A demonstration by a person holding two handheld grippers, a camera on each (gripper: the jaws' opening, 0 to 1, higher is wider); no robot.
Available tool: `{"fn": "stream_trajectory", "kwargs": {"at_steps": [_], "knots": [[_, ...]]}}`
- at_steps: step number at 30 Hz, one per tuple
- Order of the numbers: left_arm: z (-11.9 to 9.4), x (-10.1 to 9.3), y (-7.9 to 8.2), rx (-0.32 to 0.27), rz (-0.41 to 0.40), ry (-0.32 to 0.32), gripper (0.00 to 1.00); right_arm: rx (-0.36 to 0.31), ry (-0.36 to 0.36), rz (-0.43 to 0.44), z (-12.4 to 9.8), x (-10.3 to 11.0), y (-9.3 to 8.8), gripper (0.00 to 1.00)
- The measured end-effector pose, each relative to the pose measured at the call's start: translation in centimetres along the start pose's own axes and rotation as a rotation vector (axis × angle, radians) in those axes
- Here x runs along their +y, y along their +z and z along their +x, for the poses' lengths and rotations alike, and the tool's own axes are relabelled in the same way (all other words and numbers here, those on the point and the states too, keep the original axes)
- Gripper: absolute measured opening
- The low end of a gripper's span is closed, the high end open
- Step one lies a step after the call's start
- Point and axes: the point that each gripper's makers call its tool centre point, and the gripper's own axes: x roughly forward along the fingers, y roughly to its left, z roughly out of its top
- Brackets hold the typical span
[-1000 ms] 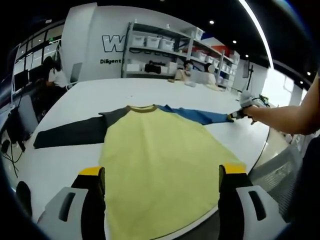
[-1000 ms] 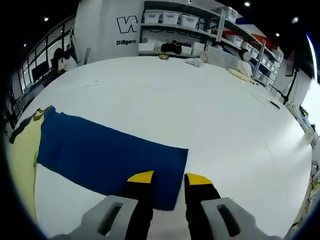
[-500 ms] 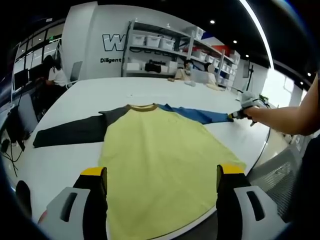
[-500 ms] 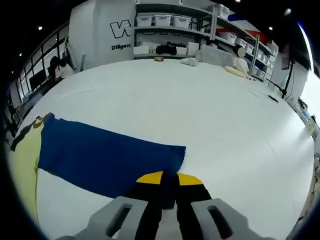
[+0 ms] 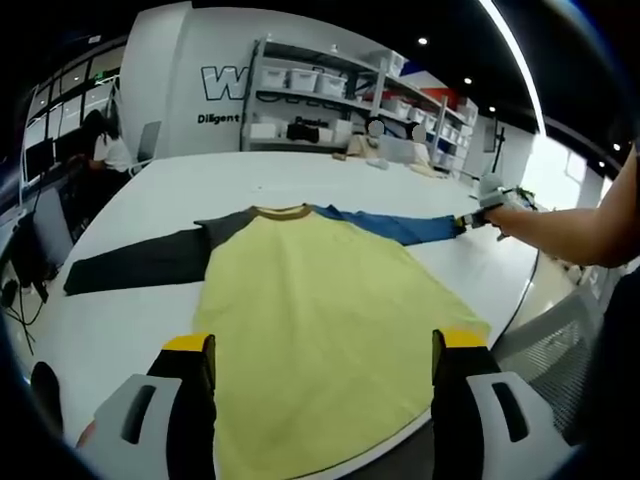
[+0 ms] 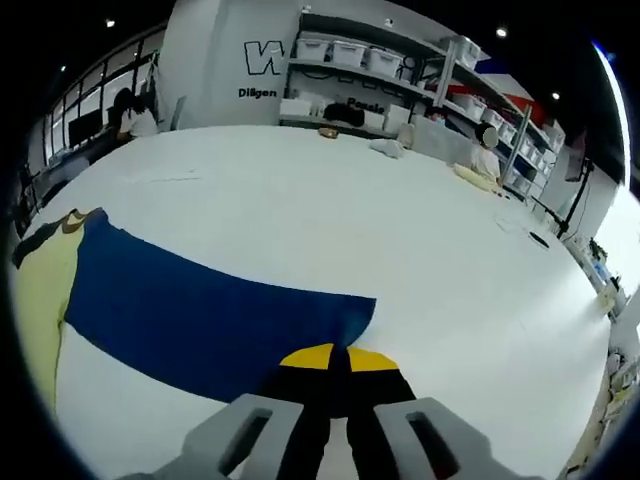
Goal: Fold the garment on the visible template until the final outline fits inside the template.
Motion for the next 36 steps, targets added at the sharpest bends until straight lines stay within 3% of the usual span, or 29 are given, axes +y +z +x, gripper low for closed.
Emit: {"fn": "stream_trajectory", "kwargs": {"at_steps": [4,7,19,20,36], "knots": [[0.0,0.0,0.0,-0.001,-0.001,-0.003,0.86,-0.013,-0.011,-0.018,0.4,-0.5,0.8,0.00],[0.0,-0.1,0.0,0.001,-0.002,-0.005,0.86,-0.042,-0.045,-0.095,0.8,-0.6,1.9,0.00],[0.1,-0.2,0.0,0.005,-0.003,-0.013,0.85,-0.096,-0.033,-0.072,-1.4,0.4,4.5,0.00],[0.1,-0.3,0.0,0.003,-0.001,-0.017,0.85,-0.122,-0.032,-0.088,-2.2,0.9,5.5,0.00],[-0.4,-0.6,0.8,-0.040,0.010,-0.027,0.85,-0.192,0.034,-0.212,-5.1,7.5,10.2,0.00]]}}
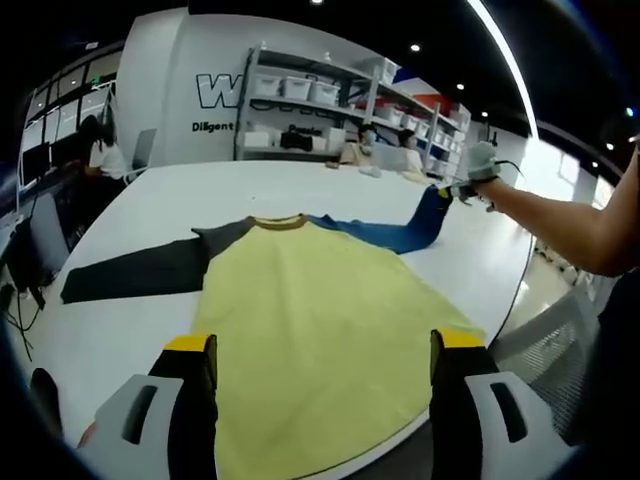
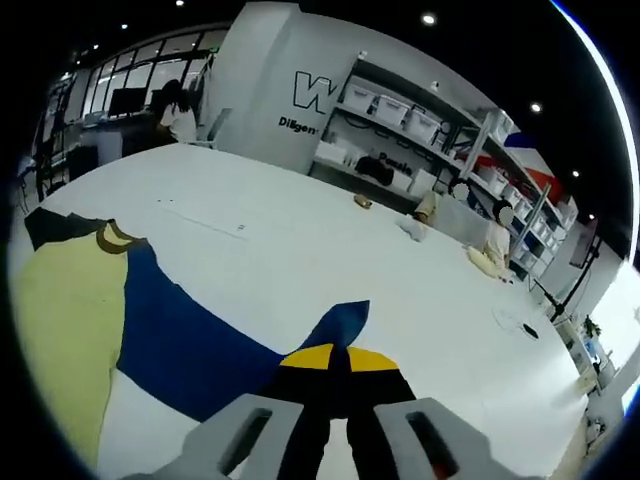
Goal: Fold the garment on the visible template until the final outline fits inside the template.
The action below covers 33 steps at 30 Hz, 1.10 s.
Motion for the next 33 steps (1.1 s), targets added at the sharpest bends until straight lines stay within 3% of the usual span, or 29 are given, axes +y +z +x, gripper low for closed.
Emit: {"fn": "stream_trajectory", "kwargs": {"at_steps": [15,26,33], "knots": [[-0.1,-0.1,0.4,-0.022,0.008,-0.006,0.85,-0.061,0.098,-0.037,-1.6,6.3,4.8,0.00],[-0.2,0.1,0.6,-0.035,0.012,-0.002,0.86,-0.127,0.214,-0.087,-2.3,13.5,9.1,0.00],[-0.2,0.5,0.5,-0.030,0.026,0.011,0.90,-0.150,0.283,-0.124,-2.1,17.4,10.9,0.00]]}}
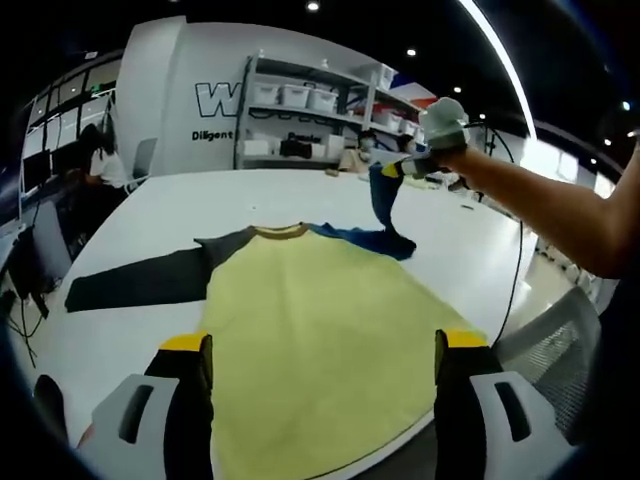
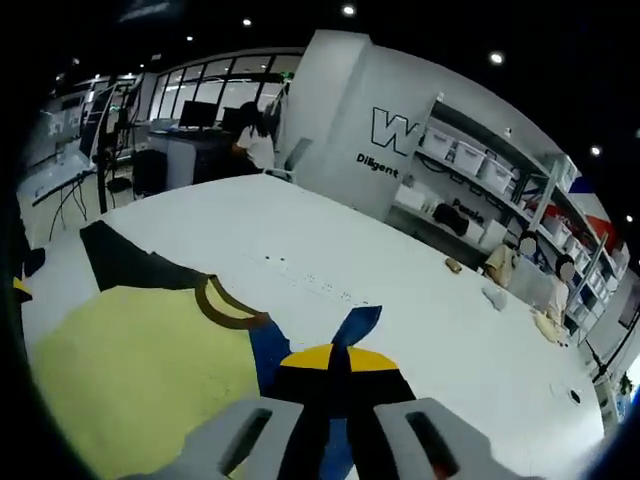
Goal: Fold the garment on the visible template until the final outline fits inside the template.
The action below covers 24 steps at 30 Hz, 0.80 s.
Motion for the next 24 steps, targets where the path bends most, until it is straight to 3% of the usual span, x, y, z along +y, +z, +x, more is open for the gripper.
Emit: {"fn": "stream_trajectory", "kwargs": {"at_steps": [10,24], "knots": [[-0.1,0.2,0.2,-0.002,0.005,0.024,0.96,-0.030,0.069,-0.055,0.6,3.8,2.6,0.00],[-0.2,0.5,0.1,0.008,0.003,0.046,0.98,-0.072,0.198,-0.146,1.0,11.0,6.2,0.00]]}}
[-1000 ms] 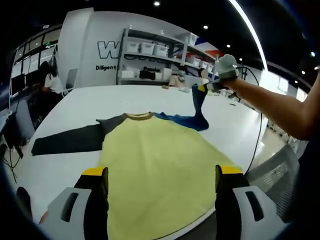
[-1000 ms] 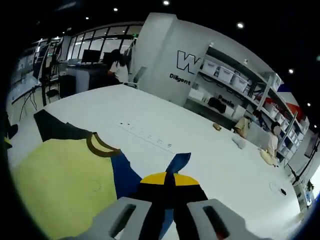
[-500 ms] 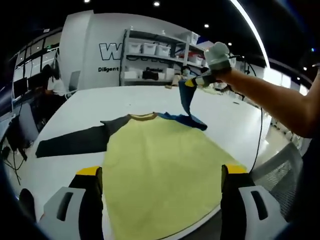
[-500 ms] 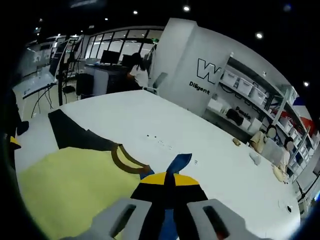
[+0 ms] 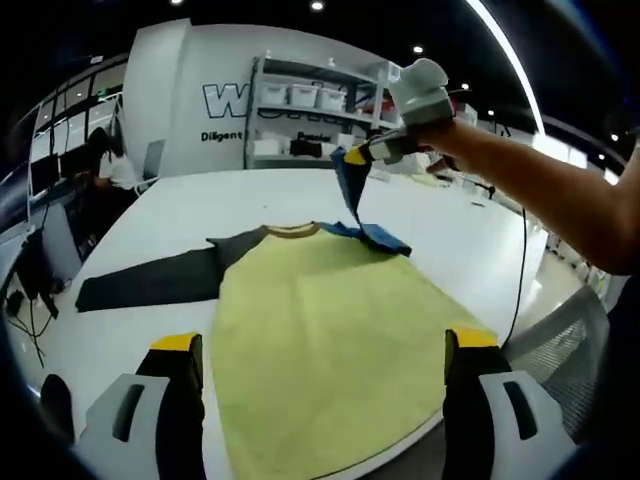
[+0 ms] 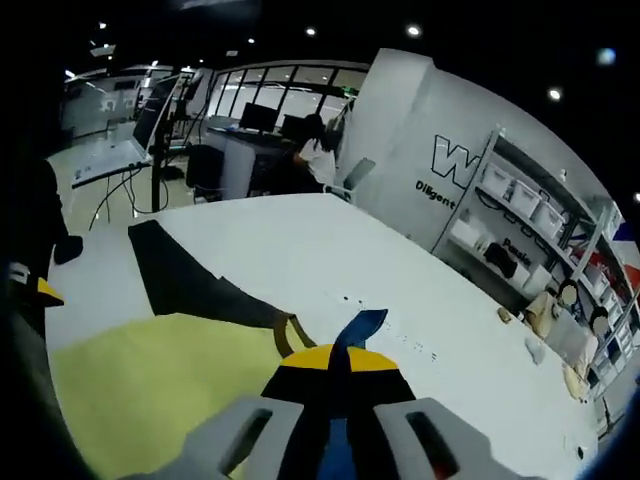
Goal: Fold the garment on the visible template until the final outline fits inside the template.
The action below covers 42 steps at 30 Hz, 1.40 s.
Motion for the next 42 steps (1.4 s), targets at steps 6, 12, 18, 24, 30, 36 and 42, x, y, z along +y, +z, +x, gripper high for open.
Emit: {"fn": "stream_trajectory", "kwargs": {"at_steps": [6,12,18,24,30,36,42], "knots": [[0.0,0.0,-0.1,0.006,-0.001,-0.002,0.97,0.003,0.061,-0.022,1.5,3.2,0.9,0.00],[0.0,0.0,-0.3,0.012,-0.002,-0.004,0.96,0.009,0.108,-0.052,2.9,6.0,1.3,0.00],[0.1,-0.1,-0.5,0.020,-0.005,-0.009,0.95,0.043,0.146,-0.067,5.0,8.2,0.6,0.00],[0.2,-0.2,-0.8,0.031,-0.007,-0.012,0.94,0.083,0.200,-0.088,6.5,11.1,-0.8,0.00],[0.1,-0.3,-0.8,0.031,-0.019,-0.010,0.93,0.116,0.256,-0.099,7.7,14.1,-2.1,0.00],[0.1,-0.4,-0.8,0.032,-0.027,-0.013,0.92,0.124,0.301,-0.110,8.2,16.3,-2.7,0.00],[0.2,-0.3,-1.0,0.042,-0.032,-0.019,0.91,0.158,0.343,-0.062,9.3,17.8,-4.5,0.00]]}}
